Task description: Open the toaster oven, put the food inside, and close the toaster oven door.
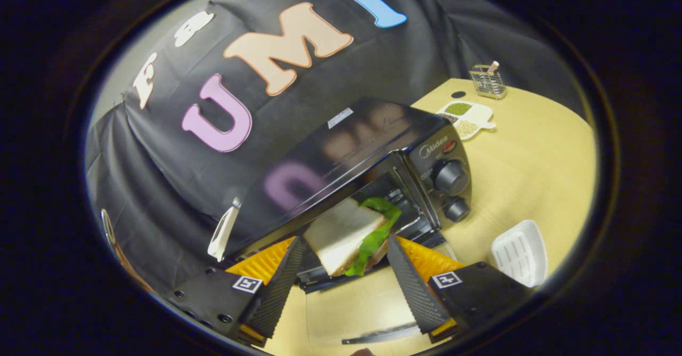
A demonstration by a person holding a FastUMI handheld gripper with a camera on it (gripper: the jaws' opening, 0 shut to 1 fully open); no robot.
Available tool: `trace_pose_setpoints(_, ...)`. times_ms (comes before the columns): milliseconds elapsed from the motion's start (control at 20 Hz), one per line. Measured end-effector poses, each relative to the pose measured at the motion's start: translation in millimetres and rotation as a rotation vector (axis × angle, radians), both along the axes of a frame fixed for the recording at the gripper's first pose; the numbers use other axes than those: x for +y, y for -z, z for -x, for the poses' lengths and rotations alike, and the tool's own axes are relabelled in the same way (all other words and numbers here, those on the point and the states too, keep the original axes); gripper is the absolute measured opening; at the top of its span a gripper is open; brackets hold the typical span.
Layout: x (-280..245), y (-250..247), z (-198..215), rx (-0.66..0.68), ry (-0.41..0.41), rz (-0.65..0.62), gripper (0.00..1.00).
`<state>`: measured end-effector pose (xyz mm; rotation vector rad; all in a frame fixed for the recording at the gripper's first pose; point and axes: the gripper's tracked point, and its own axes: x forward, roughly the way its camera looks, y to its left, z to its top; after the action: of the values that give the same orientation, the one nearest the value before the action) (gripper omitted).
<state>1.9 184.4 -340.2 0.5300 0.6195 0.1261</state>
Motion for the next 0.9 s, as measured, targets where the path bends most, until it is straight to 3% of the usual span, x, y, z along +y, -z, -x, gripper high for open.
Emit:
trace_pose_setpoints(350, -30.7, 27.8, 86.8, 0.151, -0.178, 0.271, 1.0)
trace_pose_setpoints(650, -32.3, 64.3, 141.1, 0.251, -0.276, 0.313, 0.99)
trace_pose_setpoints(900, -34.6, 109.5, 156.5, 0.347, -0.334, 0.378, 0.99)
